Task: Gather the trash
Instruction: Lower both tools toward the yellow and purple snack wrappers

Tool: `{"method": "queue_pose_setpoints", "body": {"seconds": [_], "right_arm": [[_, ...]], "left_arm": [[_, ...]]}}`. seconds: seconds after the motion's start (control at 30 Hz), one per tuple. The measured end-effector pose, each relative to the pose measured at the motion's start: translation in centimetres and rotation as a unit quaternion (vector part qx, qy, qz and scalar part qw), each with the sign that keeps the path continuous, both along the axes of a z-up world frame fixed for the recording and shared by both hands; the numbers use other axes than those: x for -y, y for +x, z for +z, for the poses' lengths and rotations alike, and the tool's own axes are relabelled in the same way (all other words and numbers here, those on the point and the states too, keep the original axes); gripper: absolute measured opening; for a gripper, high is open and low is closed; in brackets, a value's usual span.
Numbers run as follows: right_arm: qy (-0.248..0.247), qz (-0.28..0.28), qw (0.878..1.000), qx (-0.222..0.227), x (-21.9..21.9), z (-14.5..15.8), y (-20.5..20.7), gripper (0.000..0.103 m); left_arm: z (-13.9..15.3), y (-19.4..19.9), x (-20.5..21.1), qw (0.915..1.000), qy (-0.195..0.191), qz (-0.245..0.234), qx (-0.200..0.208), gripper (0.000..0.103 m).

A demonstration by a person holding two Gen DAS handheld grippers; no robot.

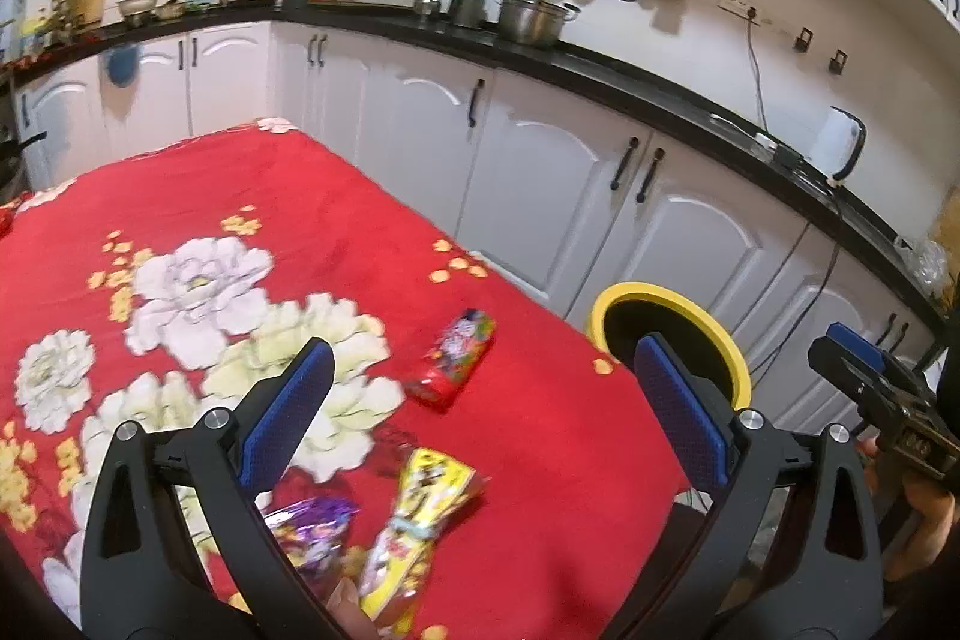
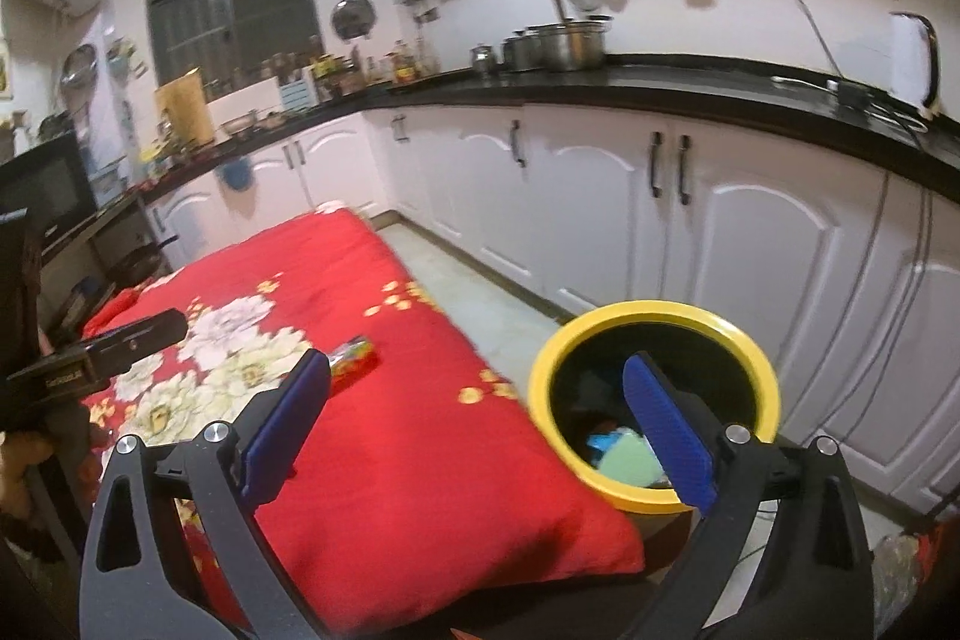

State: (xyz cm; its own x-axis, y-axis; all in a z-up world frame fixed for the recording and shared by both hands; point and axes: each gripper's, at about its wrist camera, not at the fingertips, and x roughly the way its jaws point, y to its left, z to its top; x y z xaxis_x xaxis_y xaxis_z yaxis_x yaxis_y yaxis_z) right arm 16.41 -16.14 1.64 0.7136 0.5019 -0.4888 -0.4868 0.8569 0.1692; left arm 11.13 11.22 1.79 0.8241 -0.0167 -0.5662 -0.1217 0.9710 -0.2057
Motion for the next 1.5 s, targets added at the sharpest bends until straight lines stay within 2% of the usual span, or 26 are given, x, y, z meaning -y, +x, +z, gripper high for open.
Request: {"method": "queue_pose_setpoints", "body": {"seconds": [0.63, 1.17, 1.5], "right_arm": [[-0.022, 0.088, 0.996, -0.001, -7.0, -0.2, -3.7, 0.096], [-0.044, 0.143, 0.988, -0.026, -11.2, -2.7, -5.1, 0.096], [-0.072, 0.164, 0.982, -0.052, -13.4, -5.4, -5.1, 0.096]], "left_arm": [[-0.9, -5.6, -6.0, 0.9974, 0.002, 0.072, -0.009, 0.092], [-5.4, -8.7, -8.6, 0.9928, 0.002, 0.102, -0.063, 0.092], [-7.5, -9.4, -9.6, 0.9908, -0.022, 0.102, -0.086, 0.092]]}}
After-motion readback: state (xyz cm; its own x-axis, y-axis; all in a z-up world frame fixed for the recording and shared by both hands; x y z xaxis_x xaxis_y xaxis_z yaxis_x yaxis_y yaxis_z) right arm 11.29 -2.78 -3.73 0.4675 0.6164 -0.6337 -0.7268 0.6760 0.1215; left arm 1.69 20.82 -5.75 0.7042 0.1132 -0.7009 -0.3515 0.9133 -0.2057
